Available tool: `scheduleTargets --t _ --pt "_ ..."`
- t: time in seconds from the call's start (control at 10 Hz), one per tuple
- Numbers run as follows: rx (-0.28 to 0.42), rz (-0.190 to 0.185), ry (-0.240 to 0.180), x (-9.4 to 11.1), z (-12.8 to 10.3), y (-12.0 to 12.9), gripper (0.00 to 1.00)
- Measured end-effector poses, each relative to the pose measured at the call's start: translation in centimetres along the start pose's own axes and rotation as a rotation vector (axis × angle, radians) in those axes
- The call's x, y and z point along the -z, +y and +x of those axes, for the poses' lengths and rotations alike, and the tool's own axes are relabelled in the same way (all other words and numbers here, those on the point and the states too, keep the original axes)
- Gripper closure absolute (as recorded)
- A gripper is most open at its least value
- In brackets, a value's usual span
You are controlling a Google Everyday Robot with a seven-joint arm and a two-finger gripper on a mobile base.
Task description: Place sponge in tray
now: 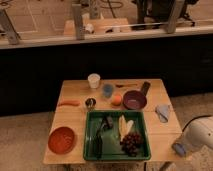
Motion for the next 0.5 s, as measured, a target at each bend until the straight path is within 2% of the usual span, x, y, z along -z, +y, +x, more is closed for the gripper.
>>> scheduleTargets --t 0.1,0.2,0.5 --pt "0.000 0.001 0.002 0.04 0.00 0.01 0.96" --pt "0.000 0.002 0.004 0.07 0.00 0.02 1.00" --pt "-0.001 0.002 0.010 0.57 -0.16 -0.05 1.00"
